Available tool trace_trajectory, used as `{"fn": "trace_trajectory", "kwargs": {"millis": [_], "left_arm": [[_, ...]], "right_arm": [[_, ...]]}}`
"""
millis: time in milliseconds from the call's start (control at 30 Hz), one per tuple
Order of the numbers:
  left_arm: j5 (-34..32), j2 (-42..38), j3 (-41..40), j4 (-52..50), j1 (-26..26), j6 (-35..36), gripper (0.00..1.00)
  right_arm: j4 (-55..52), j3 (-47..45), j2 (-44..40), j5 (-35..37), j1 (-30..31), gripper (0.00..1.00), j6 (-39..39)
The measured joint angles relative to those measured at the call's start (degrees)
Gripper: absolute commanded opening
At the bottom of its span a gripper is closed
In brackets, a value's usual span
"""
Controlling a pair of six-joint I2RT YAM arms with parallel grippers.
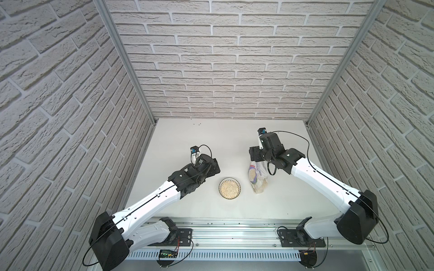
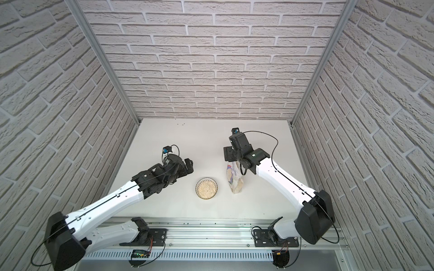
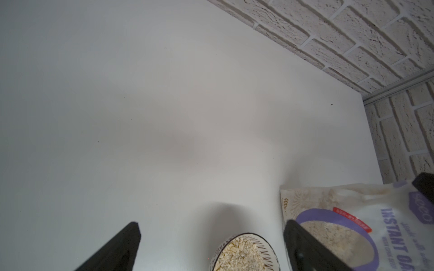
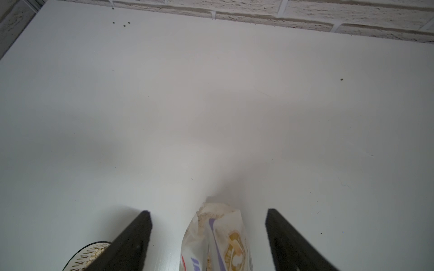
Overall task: Pour the oats into the breakfast bowl
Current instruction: Close the oats bag at the center of the board.
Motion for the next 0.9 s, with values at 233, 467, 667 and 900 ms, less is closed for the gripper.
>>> {"fn": "trace_trajectory", "kwargs": {"millis": [233, 467, 667, 900], "left_arm": [[-6.5, -0.7, 5.5, 2.1, 0.7, 13.3, 0.98], [-8.0, -3.5, 5.5, 8.3, 7.6, 25.1, 0.98], [-4.0, -3.2, 6.4, 9.6, 14.8, 24.9, 0.98], [0.8, -3.2, 5.4, 8.9, 15.2, 22.4, 0.98]], "right_arm": [[14.9, -13.4, -16.6, 4.9, -1.7, 0.99, -0.2], [26.3, -21.0, -26.7, 9.5, -2.0, 0.99, -6.4], [12.9, -9.2, -21.3, 4.5, -2.2, 0.99, -9.1], [-11.5, 6.5, -12.4, -7.7, -2.2, 0.94, -5.9]]}}
